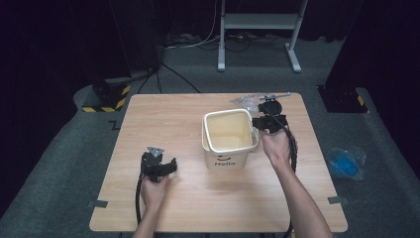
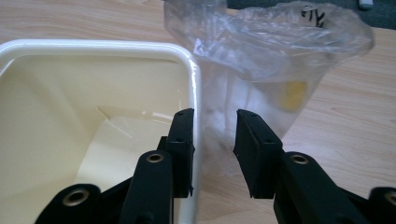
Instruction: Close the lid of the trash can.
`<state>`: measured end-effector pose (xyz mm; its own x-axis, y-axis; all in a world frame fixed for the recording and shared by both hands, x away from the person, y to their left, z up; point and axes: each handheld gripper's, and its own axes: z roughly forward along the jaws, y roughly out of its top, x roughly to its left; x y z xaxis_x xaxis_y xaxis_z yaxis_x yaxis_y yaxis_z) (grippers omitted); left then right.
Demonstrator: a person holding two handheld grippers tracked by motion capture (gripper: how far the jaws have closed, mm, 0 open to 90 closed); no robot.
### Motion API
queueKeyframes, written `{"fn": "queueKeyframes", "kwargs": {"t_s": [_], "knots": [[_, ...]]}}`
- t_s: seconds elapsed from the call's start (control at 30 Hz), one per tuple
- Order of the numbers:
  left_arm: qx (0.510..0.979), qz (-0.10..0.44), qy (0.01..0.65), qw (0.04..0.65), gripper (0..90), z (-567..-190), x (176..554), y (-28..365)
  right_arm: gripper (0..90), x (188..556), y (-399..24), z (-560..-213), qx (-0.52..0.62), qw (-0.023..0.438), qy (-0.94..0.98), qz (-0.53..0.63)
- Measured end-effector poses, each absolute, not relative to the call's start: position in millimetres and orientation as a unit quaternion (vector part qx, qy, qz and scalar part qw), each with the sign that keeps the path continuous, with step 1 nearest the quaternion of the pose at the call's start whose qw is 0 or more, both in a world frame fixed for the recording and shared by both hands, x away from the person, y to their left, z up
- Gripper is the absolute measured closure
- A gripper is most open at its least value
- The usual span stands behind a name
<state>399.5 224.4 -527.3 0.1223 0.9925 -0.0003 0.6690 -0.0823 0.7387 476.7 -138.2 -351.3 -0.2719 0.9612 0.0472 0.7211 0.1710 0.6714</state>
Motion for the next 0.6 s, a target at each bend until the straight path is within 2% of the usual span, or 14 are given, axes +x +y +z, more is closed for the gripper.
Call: {"fn": "queueKeyframes", "kwargs": {"t_s": [0.6], "knots": [[0.686,0.267,0.606,0.303,21.9,-527.4,399.6,224.4,65.0,468.1,-174.5,-369.6,0.579,0.193,0.731,0.305]]}}
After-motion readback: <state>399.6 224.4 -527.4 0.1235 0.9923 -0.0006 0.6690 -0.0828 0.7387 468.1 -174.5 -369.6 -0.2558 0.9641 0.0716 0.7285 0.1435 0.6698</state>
